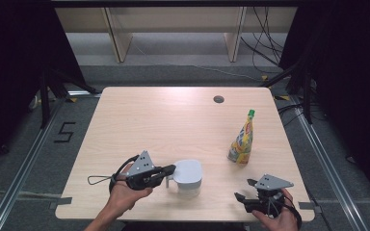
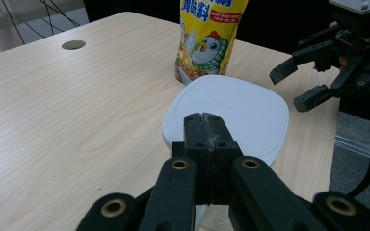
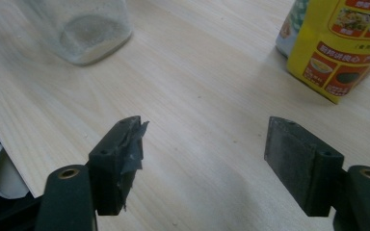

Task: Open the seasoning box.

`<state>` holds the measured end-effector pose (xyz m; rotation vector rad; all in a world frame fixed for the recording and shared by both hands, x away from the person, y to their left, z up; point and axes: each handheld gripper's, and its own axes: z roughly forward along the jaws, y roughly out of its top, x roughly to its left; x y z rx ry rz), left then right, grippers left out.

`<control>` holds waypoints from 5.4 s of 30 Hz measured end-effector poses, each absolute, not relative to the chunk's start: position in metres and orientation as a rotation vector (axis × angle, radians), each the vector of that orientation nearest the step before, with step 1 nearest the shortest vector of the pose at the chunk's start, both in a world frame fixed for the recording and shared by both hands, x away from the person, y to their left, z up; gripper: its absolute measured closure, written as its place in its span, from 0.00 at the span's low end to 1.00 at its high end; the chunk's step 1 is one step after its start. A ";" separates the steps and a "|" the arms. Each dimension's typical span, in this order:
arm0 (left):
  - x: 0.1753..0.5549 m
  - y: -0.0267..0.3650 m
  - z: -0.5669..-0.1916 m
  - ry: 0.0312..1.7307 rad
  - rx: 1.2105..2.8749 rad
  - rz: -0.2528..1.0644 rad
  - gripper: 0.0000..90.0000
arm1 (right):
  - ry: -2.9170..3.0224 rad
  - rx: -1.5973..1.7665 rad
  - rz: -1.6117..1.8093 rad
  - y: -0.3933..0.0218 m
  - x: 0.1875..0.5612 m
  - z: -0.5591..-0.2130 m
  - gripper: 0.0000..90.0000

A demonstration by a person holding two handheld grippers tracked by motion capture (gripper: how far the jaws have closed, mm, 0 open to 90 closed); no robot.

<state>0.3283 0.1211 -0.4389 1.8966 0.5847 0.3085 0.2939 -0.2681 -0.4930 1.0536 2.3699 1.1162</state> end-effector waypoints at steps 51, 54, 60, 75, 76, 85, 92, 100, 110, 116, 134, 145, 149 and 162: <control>0.325 0.125 -0.443 0.612 1.867 0.295 0.99 | 2.260 0.657 1.491 -0.199 0.304 -0.455 1.00; 0.326 0.126 -0.443 0.599 1.871 0.304 0.99 | 2.270 0.661 1.479 -0.197 0.303 -0.455 1.00; 0.326 0.127 -0.444 0.600 1.869 0.306 0.99 | 2.278 0.638 1.473 -0.191 0.307 -0.454 1.00; 0.326 0.129 -0.445 0.607 1.860 0.296 0.99 | 2.287 0.587 1.469 -0.179 0.311 -0.449 1.00; 0.326 0.129 -0.446 0.608 1.858 0.297 0.99 | 2.290 0.586 1.466 -0.177 0.310 -0.449 1.00; 0.328 0.131 -0.447 0.600 1.856 0.292 0.98 | 2.275 0.549 1.487 -0.171 0.311 -0.445 1.00; 0.331 0.140 -0.446 0.576 1.852 0.217 0.74 | 2.263 0.526 1.491 -0.171 0.311 -0.442 1.00; 0.321 0.153 -0.461 0.560 1.859 0.193 0.44 | 2.276 0.525 1.502 -0.170 0.311 -0.440 1.00; 0.308 0.169 -0.479 0.618 1.878 0.211 0.36 | 2.282 0.508 1.505 -0.164 0.310 -0.436 1.00; 0.306 0.174 -0.487 0.630 1.921 0.234 0.31 | 2.283 0.518 1.517 -0.158 0.310 -0.432 1.00; 0.296 0.181 -0.498 0.699 1.951 0.243 0.29 | 2.266 0.420 1.529 -0.130 0.310 -0.421 1.00; 0.296 0.179 -0.498 0.691 1.967 0.239 0.29 | 2.290 0.360 1.514 -0.112 0.309 -0.420 1.00; 0.295 0.177 -0.499 0.714 1.950 0.219 0.29 | 2.280 0.377 1.512 -0.114 0.309 -0.421 0.98; 0.293 0.174 -0.499 0.705 1.967 0.221 0.29 | 2.182 0.609 1.453 -0.175 0.306 -0.436 0.81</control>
